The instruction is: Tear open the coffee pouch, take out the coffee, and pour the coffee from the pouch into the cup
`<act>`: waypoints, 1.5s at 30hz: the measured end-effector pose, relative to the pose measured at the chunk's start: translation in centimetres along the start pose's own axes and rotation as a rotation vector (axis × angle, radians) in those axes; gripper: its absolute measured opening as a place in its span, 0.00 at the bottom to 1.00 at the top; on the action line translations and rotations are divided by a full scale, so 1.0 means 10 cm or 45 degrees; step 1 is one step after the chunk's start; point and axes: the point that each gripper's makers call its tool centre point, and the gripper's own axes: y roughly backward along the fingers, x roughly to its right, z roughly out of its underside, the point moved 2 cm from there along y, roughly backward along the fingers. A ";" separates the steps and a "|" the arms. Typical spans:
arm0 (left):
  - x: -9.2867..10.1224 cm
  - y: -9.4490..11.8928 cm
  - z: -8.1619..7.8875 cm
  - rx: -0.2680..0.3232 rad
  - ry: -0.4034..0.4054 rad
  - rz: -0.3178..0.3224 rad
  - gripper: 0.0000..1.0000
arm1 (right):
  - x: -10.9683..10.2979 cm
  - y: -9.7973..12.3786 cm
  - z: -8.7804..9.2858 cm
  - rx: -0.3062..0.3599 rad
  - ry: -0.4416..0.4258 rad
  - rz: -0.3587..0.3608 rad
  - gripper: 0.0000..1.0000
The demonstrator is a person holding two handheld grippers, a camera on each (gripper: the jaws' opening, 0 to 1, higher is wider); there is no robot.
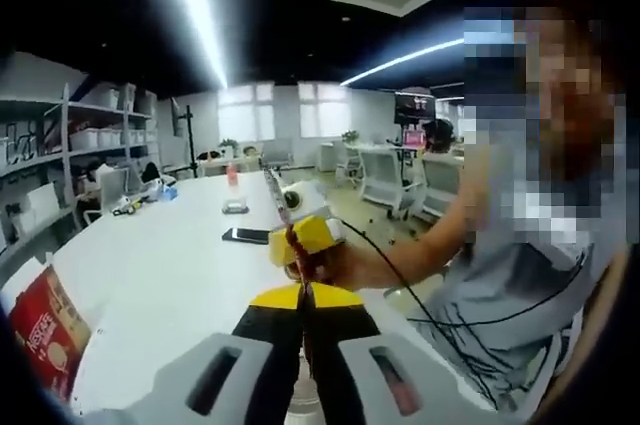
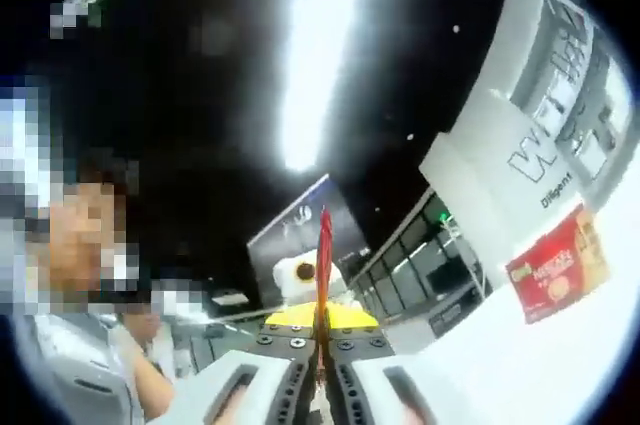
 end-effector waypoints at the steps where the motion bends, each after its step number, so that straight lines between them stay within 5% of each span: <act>1: 0.01 0.00 0.02 -0.018 -0.019 0.000 0.07 | 0.00 0.00 0.03 -0.035 0.029 0.012 0.02; 4: 0.01 -0.02 -0.02 -0.002 -0.038 -0.022 0.22 | -0.02 0.01 0.03 -0.053 0.100 0.040 0.02; 11: -0.09 -0.05 -0.03 -0.002 -0.096 -0.098 0.12 | -0.06 0.01 -0.02 -0.066 0.198 0.052 0.03; 16: -0.07 -0.10 -0.04 -0.009 -0.054 -0.081 0.05 | -0.08 0.01 0.00 -0.077 0.230 0.063 0.05; 21: -0.06 -0.04 -0.03 -0.016 -0.024 -0.066 0.04 | -0.07 0.05 -0.01 -0.072 0.252 0.060 0.17; 25: -0.05 -0.02 -0.01 -0.019 -0.015 -0.055 0.05 | -0.09 0.10 -0.03 -0.093 0.292 0.056 0.16; 29: -0.03 -0.05 0.03 -0.044 -0.022 -0.041 0.05 | -0.10 0.12 0.00 -0.126 0.337 0.054 0.03; 40: -0.01 -0.08 -0.04 -0.009 -0.073 -0.041 0.05 | -0.14 0.05 -0.01 -0.177 0.359 0.046 0.03; 45: -0.04 -0.01 -0.14 0.052 -0.053 -0.058 0.04 | -0.14 0.05 -0.01 -0.152 0.338 0.035 0.18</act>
